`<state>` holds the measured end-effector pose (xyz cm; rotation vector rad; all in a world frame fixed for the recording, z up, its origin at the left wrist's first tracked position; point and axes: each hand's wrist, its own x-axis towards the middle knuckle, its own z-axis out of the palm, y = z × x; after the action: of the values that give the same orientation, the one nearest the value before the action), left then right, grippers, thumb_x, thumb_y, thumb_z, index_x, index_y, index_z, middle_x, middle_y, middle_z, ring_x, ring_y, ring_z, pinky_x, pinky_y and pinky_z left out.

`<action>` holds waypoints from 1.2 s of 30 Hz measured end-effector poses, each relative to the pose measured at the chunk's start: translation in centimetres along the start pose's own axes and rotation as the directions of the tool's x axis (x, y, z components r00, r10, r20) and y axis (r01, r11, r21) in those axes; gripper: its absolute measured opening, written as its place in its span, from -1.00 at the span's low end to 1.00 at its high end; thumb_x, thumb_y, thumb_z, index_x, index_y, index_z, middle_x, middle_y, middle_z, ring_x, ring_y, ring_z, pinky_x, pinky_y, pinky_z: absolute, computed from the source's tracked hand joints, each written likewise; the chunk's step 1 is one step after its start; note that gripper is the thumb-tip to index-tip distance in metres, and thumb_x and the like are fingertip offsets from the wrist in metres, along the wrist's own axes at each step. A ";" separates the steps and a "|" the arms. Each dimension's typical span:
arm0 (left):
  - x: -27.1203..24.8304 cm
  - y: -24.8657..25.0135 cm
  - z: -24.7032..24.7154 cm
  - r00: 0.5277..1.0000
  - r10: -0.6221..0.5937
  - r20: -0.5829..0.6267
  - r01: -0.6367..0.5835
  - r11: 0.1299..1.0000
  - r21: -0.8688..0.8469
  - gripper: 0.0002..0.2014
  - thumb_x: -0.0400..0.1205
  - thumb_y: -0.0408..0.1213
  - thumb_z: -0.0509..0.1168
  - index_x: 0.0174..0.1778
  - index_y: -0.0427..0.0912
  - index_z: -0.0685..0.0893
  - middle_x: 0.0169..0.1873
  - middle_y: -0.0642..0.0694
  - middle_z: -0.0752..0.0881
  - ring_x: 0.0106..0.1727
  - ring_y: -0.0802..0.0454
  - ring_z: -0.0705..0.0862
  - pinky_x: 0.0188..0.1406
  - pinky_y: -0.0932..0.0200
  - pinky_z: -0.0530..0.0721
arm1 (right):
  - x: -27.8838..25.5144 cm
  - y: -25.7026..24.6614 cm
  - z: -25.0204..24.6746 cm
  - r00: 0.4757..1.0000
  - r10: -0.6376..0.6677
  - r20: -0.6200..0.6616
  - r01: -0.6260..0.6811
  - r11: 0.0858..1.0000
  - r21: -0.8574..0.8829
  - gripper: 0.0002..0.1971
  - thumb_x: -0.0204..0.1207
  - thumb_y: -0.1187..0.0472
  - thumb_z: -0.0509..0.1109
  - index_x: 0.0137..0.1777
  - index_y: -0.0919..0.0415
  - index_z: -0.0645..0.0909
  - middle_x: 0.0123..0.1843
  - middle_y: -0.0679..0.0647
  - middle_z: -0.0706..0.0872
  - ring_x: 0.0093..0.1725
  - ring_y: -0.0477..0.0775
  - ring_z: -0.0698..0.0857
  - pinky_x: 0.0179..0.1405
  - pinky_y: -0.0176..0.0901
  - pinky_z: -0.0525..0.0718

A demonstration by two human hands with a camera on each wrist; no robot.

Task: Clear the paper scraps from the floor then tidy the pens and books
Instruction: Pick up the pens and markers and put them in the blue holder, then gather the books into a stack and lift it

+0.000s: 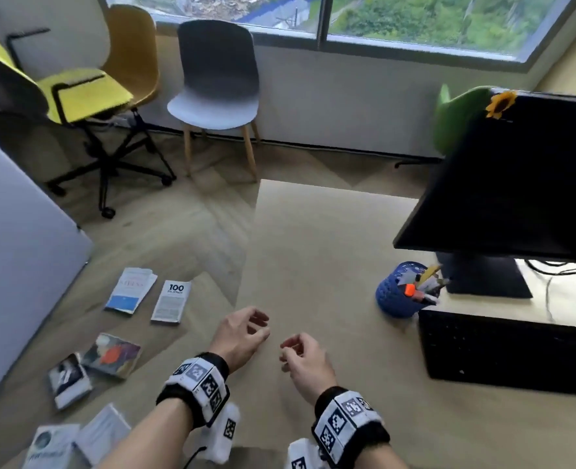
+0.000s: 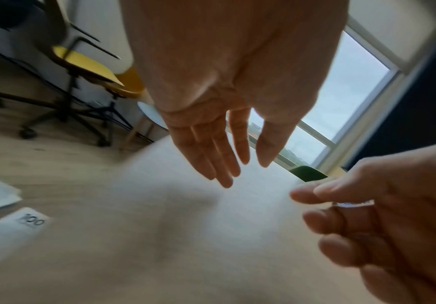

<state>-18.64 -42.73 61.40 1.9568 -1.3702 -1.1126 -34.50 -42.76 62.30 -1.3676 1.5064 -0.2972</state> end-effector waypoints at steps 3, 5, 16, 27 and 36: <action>-3.7 -6.4 -6.1 0.985 -0.095 -0.146 0.089 0.995 -0.047 -0.92 0.51 -0.26 0.44 -0.13 -0.02 0.71 -0.23 0.11 0.78 -0.22 0.23 0.73 -0.13 0.25 0.70 | -0.3 -3.7 6.1 0.990 -0.115 0.083 0.123 0.988 -0.098 -0.90 0.47 0.20 0.32 -0.24 -0.01 0.56 -0.23 0.09 0.78 -0.16 0.15 0.77 -0.01 0.09 0.72; -6.3 -11.0 -9.8 0.962 -0.166 -0.216 0.156 0.986 -0.059 -0.93 0.52 -0.26 0.44 -0.14 -0.02 0.70 -0.24 0.09 0.77 -0.21 0.20 0.72 -0.14 0.27 0.67 | -0.6 -5.8 10.1 0.975 -0.174 0.138 0.196 0.967 -0.165 -0.94 0.48 0.22 0.33 -0.20 0.07 0.59 -0.22 0.09 0.77 -0.14 0.15 0.74 -0.08 -0.03 0.70; -21.3 -44.1 -20.9 0.730 -0.649 -0.211 0.647 0.757 -0.090 -0.90 0.54 -0.23 0.35 -0.22 0.02 0.56 -0.21 0.05 0.71 -0.08 0.00 0.69 -0.05 0.19 0.60 | 0.4 -8.9 40.2 0.849 -0.130 0.512 0.405 0.782 -0.473 -0.97 0.52 0.18 0.33 -0.12 0.04 0.58 -0.26 -0.07 0.70 -0.20 0.05 0.70 -0.15 -0.16 0.64; -20.0 -78.2 -5.8 0.524 -0.840 -0.143 0.797 0.542 -0.265 -0.81 0.48 -0.16 0.37 -0.33 0.14 0.48 -0.27 0.15 0.70 -0.11 0.05 0.72 -0.05 0.19 0.66 | 17.0 13.7 68.1 0.630 0.102 0.770 0.716 0.308 -0.627 -0.76 0.60 0.08 0.19 0.20 0.09 0.53 0.20 0.04 0.68 0.12 0.09 0.68 0.08 -0.12 0.61; -6.6 -94.4 3.6 0.553 -0.768 -0.322 0.773 0.617 -0.144 -0.51 0.55 0.35 0.13 0.03 -0.02 0.53 0.00 0.03 0.64 0.04 0.08 0.61 0.12 0.12 0.60 | 28.8 27.6 82.3 0.616 0.188 0.765 0.763 0.098 -0.639 -0.44 0.52 -0.43 0.06 -0.22 0.10 0.47 0.15 0.20 0.72 0.07 0.19 0.66 -0.14 -0.10 0.42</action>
<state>26.30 -1.67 -11.17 2.7024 -0.2538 -0.9824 19.49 -22.50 -8.74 -2.4854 0.4429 1.1759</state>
